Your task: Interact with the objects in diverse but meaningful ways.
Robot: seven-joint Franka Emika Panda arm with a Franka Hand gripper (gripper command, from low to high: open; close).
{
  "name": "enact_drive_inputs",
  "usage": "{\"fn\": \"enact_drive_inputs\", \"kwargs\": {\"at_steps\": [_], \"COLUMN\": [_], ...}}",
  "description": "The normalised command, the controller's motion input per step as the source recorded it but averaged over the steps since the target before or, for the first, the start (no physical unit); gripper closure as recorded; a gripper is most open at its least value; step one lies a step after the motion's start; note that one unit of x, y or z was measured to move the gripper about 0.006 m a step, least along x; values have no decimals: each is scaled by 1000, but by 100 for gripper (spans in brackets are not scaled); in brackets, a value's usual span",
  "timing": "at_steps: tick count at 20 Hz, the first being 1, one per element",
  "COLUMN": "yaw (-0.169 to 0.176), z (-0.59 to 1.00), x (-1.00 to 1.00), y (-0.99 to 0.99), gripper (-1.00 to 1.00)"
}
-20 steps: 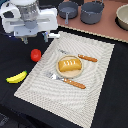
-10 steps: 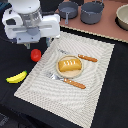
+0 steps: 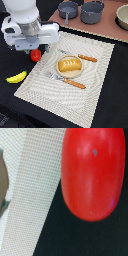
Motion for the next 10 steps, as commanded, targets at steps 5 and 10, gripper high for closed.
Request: {"fn": "enact_drive_inputs", "kwargs": {"at_steps": [5,10], "yaw": [0,0], "z": [-382,-395], "x": [-145,-106], "y": [0,12], "gripper": [-100,-100]}}
